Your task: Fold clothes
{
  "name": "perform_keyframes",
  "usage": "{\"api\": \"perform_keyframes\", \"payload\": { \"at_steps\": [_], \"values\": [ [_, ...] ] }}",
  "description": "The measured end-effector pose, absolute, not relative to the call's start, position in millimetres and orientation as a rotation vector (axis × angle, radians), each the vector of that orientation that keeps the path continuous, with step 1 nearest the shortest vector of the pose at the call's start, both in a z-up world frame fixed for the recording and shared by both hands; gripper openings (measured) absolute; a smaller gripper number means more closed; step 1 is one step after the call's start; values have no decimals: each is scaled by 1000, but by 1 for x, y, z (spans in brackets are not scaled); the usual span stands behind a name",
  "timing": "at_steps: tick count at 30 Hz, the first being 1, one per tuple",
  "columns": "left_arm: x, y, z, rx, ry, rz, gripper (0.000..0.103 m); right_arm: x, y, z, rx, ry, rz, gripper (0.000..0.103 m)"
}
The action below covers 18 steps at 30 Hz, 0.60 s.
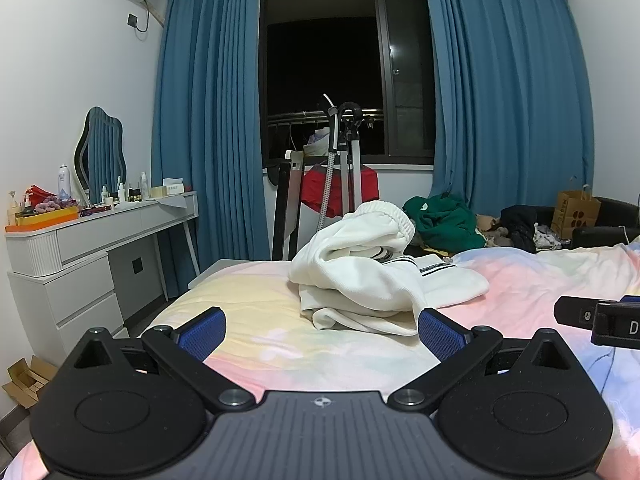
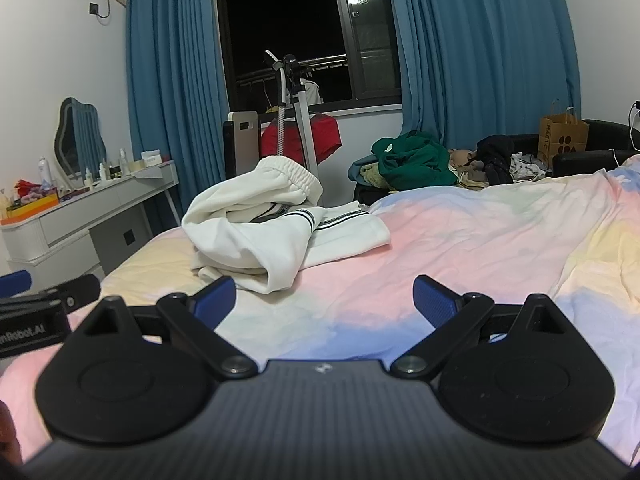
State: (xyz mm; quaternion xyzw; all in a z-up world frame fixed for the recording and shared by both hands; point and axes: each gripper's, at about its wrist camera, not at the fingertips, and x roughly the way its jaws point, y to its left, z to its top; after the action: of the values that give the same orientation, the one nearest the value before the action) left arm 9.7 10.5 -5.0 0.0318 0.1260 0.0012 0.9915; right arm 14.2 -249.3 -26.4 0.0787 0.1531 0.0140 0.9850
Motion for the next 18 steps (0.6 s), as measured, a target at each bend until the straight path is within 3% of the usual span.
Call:
{"api": "perform_keyframes", "payload": {
  "at_steps": [18],
  "values": [
    [27,13,-14,50,283,-30,103,16,-257,-28,212,321,6,97]
  ]
}}
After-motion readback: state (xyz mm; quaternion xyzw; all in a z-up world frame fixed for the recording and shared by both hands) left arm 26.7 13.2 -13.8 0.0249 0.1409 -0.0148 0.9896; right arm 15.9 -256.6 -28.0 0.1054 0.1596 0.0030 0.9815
